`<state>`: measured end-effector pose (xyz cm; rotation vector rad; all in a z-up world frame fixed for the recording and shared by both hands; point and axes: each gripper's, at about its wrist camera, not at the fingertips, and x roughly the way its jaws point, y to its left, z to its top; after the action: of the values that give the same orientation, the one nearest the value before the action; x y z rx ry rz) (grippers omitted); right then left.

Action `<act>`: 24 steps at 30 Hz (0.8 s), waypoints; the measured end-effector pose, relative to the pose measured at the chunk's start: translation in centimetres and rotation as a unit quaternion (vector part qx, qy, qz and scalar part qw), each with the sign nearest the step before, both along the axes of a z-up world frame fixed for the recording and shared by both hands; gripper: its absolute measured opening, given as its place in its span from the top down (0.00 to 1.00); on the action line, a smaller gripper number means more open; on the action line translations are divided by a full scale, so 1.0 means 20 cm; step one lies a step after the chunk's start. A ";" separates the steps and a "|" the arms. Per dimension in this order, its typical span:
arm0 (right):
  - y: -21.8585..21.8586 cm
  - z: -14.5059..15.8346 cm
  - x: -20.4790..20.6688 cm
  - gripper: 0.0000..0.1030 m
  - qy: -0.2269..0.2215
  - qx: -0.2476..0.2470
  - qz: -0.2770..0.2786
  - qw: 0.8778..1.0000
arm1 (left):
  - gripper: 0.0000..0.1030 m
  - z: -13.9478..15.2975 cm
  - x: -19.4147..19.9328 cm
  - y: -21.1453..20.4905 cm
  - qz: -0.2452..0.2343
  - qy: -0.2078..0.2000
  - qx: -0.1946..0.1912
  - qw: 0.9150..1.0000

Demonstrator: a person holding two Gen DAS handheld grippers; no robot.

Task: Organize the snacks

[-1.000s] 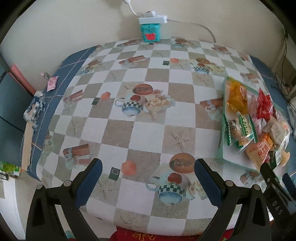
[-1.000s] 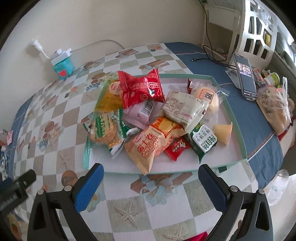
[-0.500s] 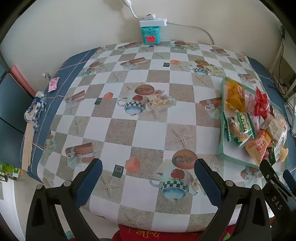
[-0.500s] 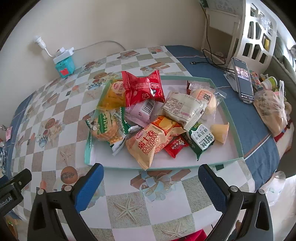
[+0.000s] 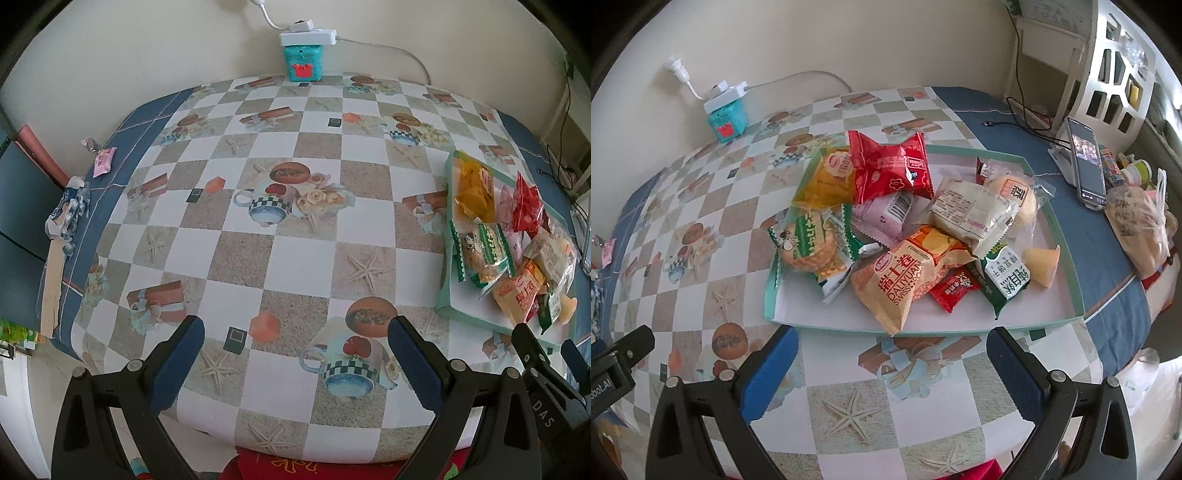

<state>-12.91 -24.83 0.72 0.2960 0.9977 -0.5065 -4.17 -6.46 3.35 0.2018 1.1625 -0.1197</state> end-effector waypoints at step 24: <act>-0.01 -0.02 0.01 0.00 0.008 0.000 0.000 1.000 | 0.03 -0.06 0.02 0.00 -0.002 0.023 0.018 1.000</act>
<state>-12.78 -24.98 0.39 0.2931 1.0125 -0.5103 -3.75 -6.49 2.19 0.2342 1.2113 -0.1084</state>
